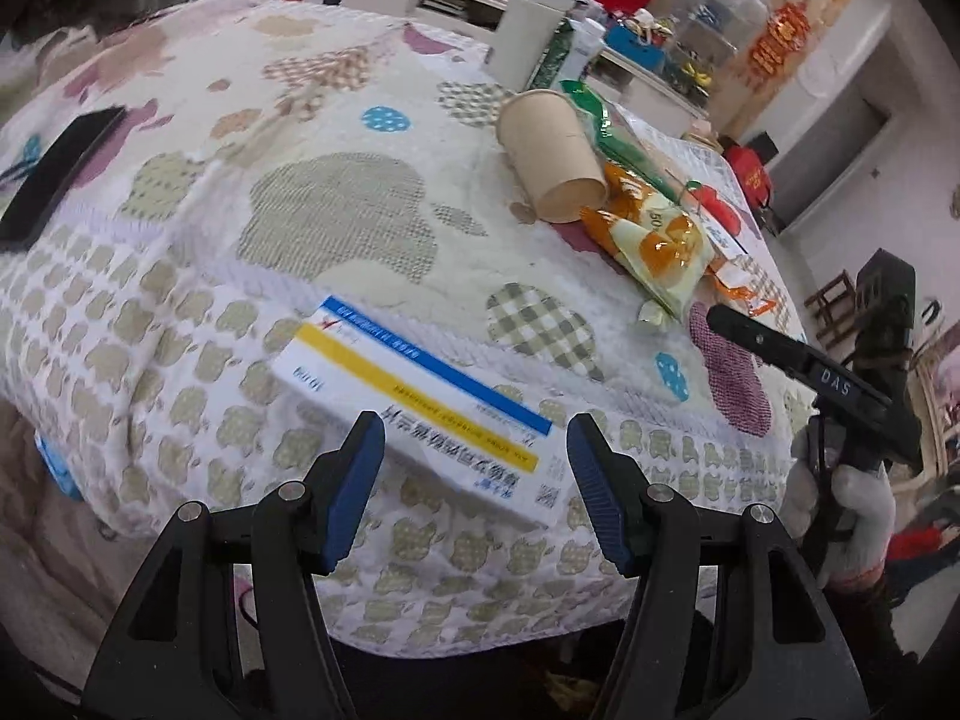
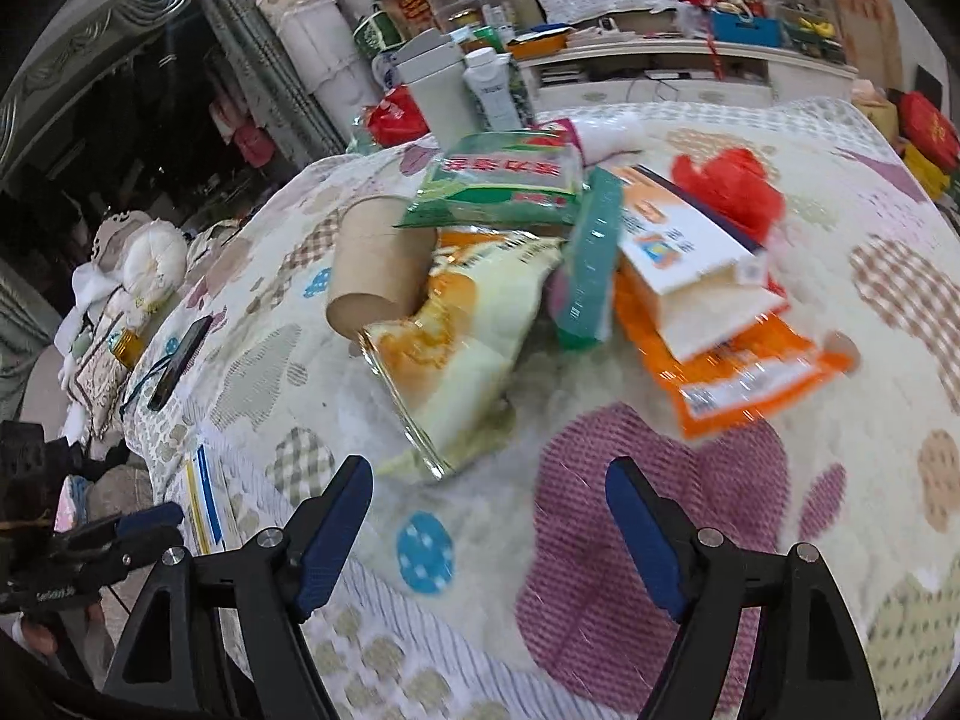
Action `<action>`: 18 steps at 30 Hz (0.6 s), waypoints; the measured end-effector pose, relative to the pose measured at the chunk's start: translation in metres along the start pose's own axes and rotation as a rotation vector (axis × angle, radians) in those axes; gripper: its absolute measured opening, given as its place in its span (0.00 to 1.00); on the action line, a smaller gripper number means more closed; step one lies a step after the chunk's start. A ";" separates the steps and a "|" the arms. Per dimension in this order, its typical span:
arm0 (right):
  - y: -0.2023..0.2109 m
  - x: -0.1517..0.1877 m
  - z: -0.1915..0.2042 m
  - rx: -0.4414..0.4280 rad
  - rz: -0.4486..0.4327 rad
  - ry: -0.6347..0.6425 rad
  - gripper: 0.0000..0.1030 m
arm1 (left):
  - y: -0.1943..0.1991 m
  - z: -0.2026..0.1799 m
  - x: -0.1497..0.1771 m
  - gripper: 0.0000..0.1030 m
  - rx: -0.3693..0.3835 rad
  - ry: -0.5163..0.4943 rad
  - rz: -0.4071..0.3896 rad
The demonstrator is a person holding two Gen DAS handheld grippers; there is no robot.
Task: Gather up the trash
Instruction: 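Grasp the white-blue medicine box with the left tool while the right tool grasps the yellow snack bag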
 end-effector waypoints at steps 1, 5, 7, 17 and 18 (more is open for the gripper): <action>-0.002 -0.002 0.002 -0.002 0.001 0.003 0.76 | 0.000 0.003 0.001 0.60 -0.017 0.003 0.004; -0.009 -0.004 0.003 -0.004 0.014 0.011 0.76 | 0.000 0.023 0.006 0.60 -0.039 0.054 0.020; -0.013 -0.006 0.003 -0.003 0.020 0.011 0.76 | -0.003 0.032 0.006 0.60 -0.034 0.079 0.020; -0.027 -0.035 0.000 -0.034 0.002 -0.066 0.76 | -0.032 0.019 -0.044 0.60 0.113 0.066 -0.016; -0.030 -0.038 0.000 -0.041 0.006 -0.077 0.76 | -0.030 0.014 -0.045 0.60 0.133 0.067 -0.020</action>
Point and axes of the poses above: each gripper's, at about its wrist camera, not at the fingertips, and y roughly against the way its jaws point, z to its left, x to its underside, the point moved 3 cm from there along -y, roughly the way its jaws point, and after that the axes turned 8 degrees about x, right-handed, at the moved point
